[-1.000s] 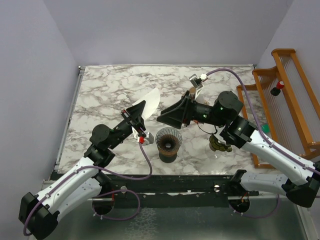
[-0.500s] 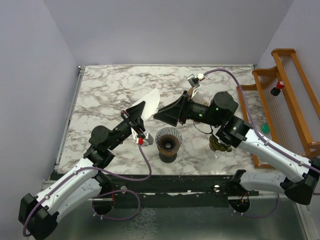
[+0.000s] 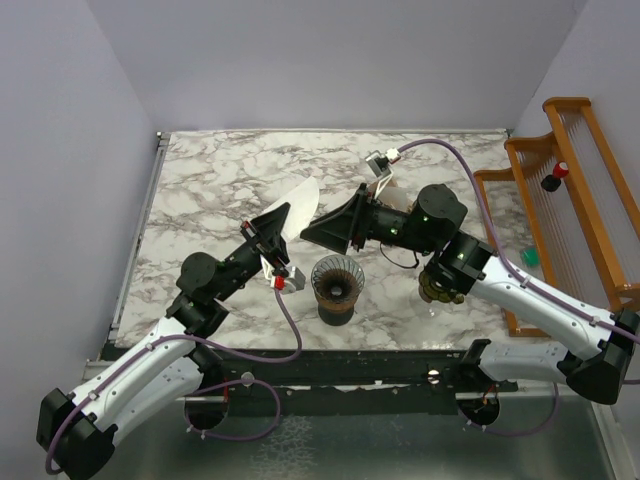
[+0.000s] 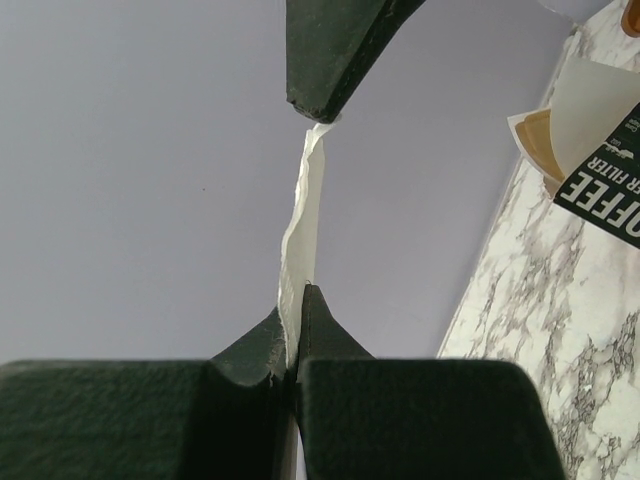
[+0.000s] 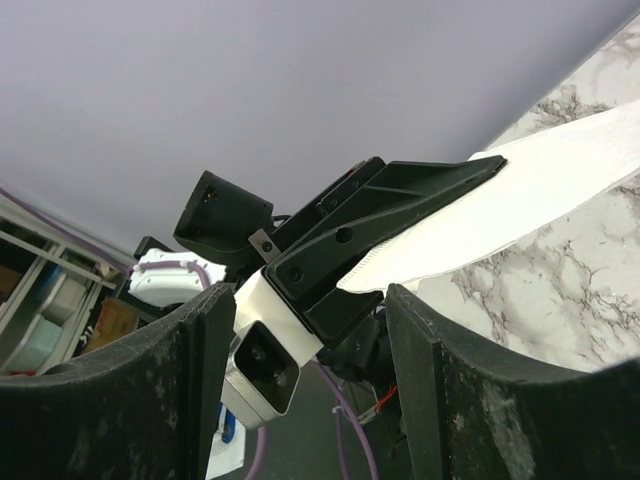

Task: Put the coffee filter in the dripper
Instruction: Place the coffee filter in the coffee dripper.

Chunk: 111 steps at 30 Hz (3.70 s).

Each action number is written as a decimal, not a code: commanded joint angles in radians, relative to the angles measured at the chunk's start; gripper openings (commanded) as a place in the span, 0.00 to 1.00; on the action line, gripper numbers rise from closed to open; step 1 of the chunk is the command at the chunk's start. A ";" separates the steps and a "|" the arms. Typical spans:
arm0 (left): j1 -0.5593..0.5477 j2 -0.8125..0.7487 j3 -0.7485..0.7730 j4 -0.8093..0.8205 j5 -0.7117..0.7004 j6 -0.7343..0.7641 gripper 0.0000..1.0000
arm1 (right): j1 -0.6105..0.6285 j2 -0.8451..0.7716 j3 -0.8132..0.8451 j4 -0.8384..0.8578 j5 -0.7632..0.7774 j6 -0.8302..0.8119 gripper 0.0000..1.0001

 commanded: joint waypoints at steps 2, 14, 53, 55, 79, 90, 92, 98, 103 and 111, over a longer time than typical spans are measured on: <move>-0.003 -0.018 -0.011 0.015 0.028 -0.029 0.00 | 0.008 -0.003 -0.010 0.034 0.046 -0.007 0.66; -0.002 -0.019 -0.011 0.017 0.052 -0.053 0.00 | 0.011 0.009 -0.019 0.046 0.069 -0.018 0.66; -0.003 -0.001 0.022 0.017 0.134 -0.242 0.00 | 0.035 0.053 -0.007 0.079 0.128 -0.071 0.67; -0.002 -0.001 0.024 0.017 0.137 -0.246 0.00 | 0.038 0.059 -0.007 0.078 0.137 -0.075 0.67; -0.002 -0.024 0.011 0.017 0.171 -0.232 0.00 | 0.044 0.026 -0.058 0.055 0.384 -0.075 0.73; -0.003 -0.038 -0.019 0.017 0.197 -0.165 0.00 | 0.044 -0.004 -0.080 0.074 0.380 -0.079 0.16; -0.004 -0.046 -0.027 0.017 0.191 -0.158 0.05 | 0.045 -0.012 -0.081 0.069 0.379 -0.082 0.02; -0.004 -0.077 -0.017 -0.001 0.150 -0.243 0.23 | 0.044 -0.046 -0.085 0.041 0.385 -0.102 0.00; -0.004 -0.104 0.075 -0.203 0.141 -0.336 0.39 | 0.044 -0.085 -0.064 -0.032 0.424 -0.169 0.00; -0.004 -0.132 0.146 -0.446 0.163 -0.522 0.50 | 0.044 -0.102 0.073 -0.275 0.486 -0.425 0.01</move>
